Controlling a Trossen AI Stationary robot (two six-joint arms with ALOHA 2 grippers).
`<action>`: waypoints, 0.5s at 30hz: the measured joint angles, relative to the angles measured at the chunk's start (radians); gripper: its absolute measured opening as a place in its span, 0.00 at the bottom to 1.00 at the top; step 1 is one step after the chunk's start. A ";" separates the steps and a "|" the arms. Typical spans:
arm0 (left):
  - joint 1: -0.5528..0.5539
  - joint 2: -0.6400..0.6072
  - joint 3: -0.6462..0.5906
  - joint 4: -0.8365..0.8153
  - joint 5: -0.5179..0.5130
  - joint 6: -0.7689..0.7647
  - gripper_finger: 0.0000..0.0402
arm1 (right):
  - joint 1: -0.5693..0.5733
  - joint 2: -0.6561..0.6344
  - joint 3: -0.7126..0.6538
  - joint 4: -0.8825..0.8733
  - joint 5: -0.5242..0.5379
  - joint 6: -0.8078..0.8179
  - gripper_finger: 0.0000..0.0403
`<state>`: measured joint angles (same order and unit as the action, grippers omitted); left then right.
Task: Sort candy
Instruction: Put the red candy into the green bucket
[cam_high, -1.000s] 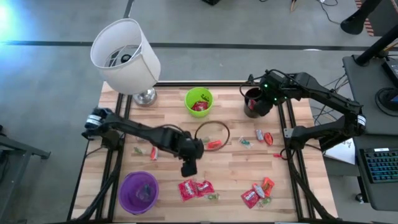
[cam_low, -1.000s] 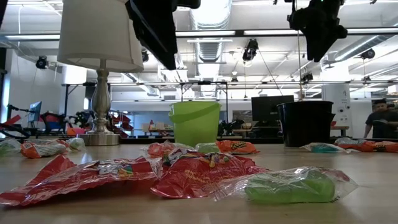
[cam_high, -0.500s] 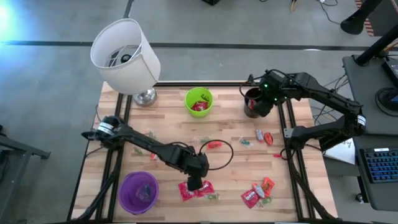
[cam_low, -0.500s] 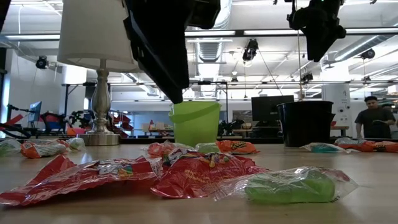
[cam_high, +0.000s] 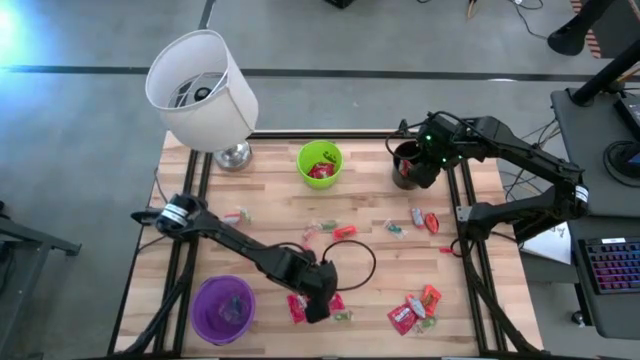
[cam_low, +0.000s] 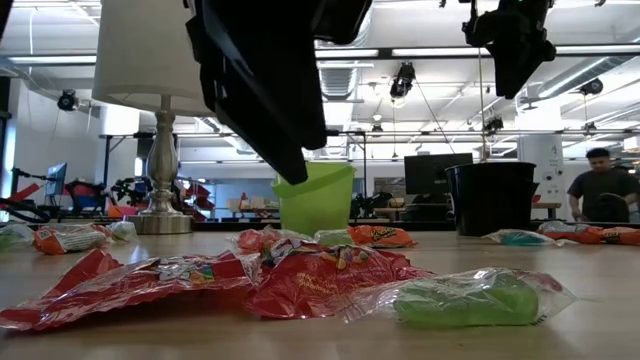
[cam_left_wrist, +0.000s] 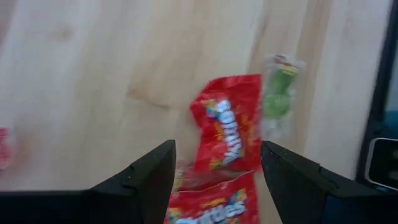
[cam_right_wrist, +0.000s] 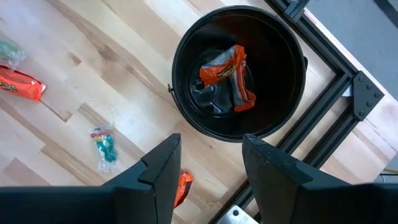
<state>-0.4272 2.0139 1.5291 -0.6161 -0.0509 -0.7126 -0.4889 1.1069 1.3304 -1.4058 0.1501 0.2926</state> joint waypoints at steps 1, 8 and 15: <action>-0.004 0.006 0.000 0.018 0.000 0.000 0.54 | 0.000 0.000 0.000 0.000 0.000 -0.001 0.41; -0.011 0.069 0.000 0.083 0.024 -0.023 0.54 | 0.000 0.000 0.000 0.000 0.000 -0.005 0.41; -0.010 0.110 0.000 0.103 0.033 -0.033 0.54 | 0.000 0.000 0.000 0.000 0.000 -0.006 0.41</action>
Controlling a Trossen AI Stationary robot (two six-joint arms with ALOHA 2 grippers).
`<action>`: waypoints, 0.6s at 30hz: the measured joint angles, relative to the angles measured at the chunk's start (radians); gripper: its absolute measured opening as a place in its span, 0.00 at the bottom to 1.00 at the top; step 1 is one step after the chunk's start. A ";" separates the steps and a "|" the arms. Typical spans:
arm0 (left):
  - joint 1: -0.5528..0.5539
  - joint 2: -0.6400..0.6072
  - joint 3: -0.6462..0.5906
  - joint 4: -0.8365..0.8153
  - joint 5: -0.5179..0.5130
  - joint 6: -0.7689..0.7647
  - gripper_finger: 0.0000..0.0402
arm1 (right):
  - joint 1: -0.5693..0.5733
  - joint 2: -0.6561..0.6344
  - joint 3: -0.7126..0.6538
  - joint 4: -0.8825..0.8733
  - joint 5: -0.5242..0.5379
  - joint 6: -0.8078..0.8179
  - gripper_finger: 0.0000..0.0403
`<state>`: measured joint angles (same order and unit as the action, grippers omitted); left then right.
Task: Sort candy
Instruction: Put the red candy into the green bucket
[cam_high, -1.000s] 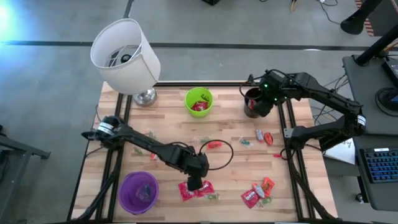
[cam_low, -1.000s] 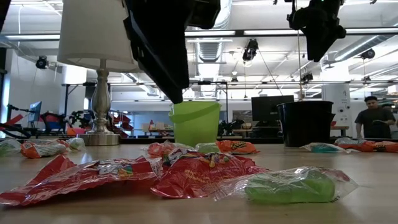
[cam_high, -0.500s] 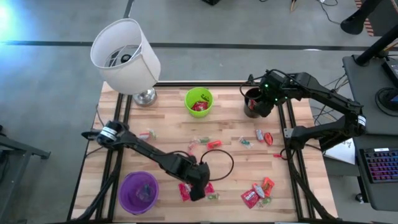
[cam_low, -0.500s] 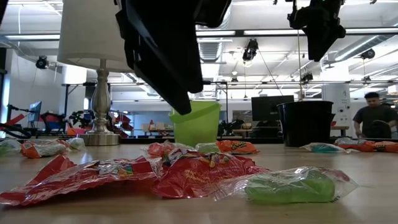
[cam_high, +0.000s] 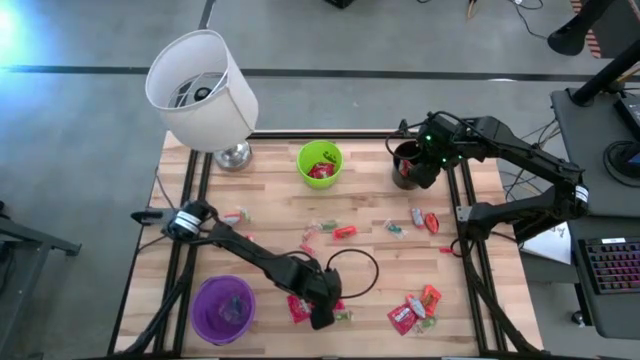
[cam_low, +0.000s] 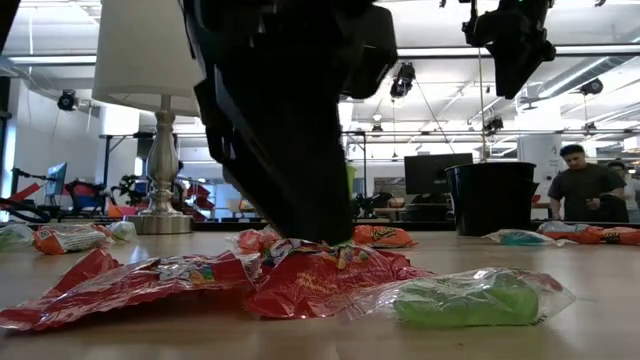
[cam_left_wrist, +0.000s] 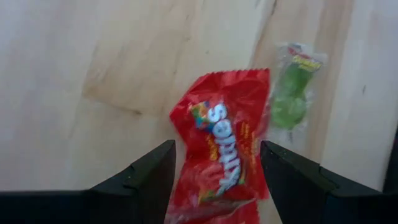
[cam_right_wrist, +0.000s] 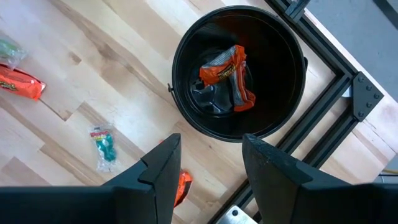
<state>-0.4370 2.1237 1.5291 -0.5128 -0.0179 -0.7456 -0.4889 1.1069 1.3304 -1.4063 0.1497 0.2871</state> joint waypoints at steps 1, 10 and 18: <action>0.000 0.005 0.000 0.003 0.003 0.000 0.54 | 0.000 0.000 0.000 0.000 0.000 0.000 0.41; 0.002 0.043 0.005 0.004 -0.045 -0.040 0.52 | 0.000 0.000 0.000 -0.002 0.000 0.000 0.41; 0.010 0.049 0.003 -0.006 -0.069 -0.042 0.30 | 0.000 -0.001 -0.001 -0.002 0.000 -0.004 0.41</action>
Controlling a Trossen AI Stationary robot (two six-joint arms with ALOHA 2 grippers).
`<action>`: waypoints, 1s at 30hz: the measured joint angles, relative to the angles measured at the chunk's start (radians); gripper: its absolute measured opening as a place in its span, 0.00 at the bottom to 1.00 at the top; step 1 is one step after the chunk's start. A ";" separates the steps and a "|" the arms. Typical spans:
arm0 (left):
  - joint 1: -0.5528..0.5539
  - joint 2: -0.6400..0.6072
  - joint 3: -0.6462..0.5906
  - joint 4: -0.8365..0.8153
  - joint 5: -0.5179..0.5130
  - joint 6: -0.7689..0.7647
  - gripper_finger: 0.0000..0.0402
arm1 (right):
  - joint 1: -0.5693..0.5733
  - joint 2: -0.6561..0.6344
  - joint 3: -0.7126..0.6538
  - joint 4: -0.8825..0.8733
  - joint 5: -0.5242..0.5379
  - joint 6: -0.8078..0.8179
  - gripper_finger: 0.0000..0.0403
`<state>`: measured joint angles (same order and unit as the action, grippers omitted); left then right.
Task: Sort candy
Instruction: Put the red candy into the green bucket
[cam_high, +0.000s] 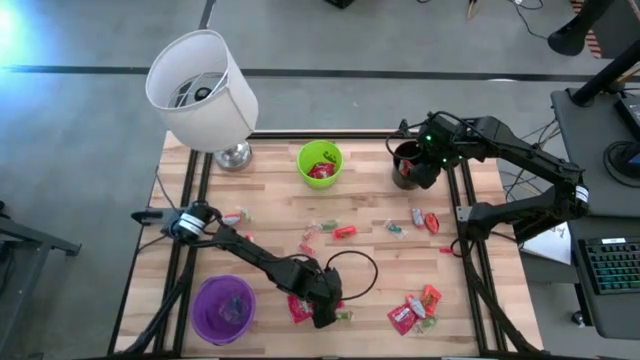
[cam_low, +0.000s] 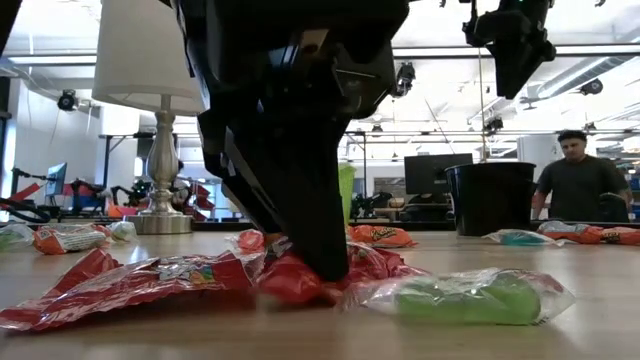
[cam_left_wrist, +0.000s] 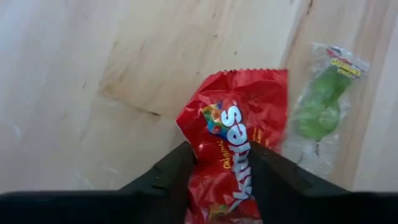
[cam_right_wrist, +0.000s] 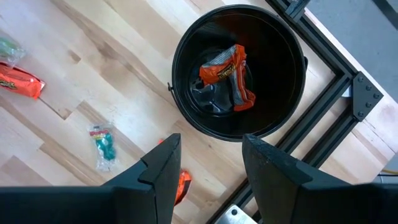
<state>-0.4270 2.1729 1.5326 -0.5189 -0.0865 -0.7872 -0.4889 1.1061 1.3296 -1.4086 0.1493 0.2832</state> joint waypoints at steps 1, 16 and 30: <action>0.000 0.001 0.000 0.000 -0.003 0.000 0.27 | 0.000 0.000 0.000 0.000 0.000 -0.003 0.41; 0.005 0.012 0.135 -0.160 -0.077 0.040 0.00 | 0.000 0.000 0.000 0.000 0.000 -0.039 0.41; 0.038 0.007 0.431 -0.589 -0.240 0.012 0.00 | 0.000 0.000 0.000 0.000 0.000 -0.075 0.41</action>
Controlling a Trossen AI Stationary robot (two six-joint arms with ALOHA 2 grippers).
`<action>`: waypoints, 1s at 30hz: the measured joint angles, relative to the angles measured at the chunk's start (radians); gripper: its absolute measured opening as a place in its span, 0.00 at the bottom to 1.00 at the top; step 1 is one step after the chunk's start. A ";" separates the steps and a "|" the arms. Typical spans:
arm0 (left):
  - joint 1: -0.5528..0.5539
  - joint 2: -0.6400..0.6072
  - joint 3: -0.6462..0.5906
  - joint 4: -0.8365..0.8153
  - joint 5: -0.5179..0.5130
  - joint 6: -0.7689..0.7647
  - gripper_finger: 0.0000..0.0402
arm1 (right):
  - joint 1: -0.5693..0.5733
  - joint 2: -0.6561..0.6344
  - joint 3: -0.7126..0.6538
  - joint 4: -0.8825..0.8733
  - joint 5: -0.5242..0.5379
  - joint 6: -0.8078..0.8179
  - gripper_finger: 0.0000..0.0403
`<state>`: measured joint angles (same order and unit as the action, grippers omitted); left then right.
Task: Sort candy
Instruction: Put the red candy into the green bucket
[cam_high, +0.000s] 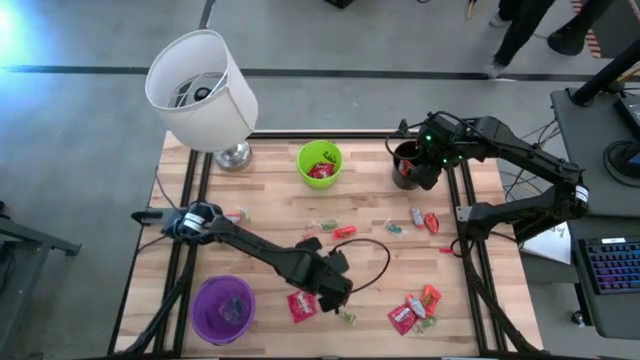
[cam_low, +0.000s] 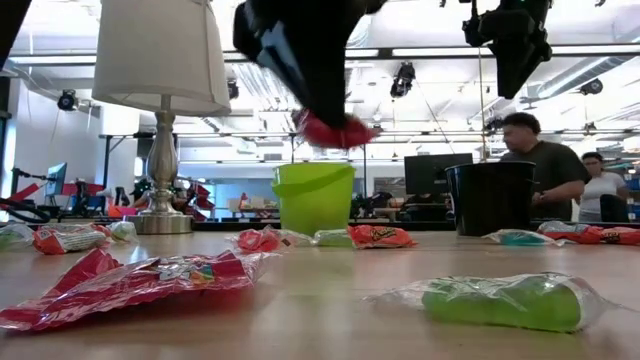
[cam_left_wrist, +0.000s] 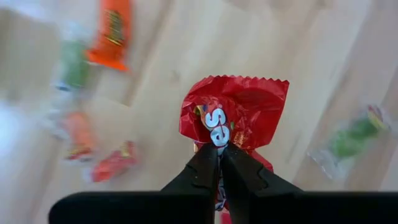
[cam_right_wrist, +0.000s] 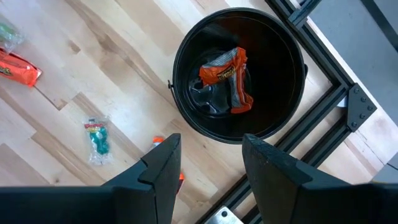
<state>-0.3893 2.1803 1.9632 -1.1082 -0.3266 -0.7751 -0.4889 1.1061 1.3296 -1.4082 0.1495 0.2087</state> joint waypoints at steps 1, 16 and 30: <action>0.010 0.000 0.023 -0.029 -0.010 -0.004 0.00 | 0.000 0.000 0.000 0.000 0.000 0.000 0.41; 0.225 -0.003 0.197 -0.291 -0.155 0.169 0.00 | 0.000 0.000 0.000 0.002 0.000 -0.002 0.41; 0.438 -0.004 0.302 -0.342 -0.188 0.372 0.00 | 0.000 0.000 0.000 0.002 0.000 -0.004 0.41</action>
<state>0.0489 2.1760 2.2648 -1.4503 -0.5148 -0.4033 -0.4889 1.1061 1.3296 -1.4059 0.1497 0.2049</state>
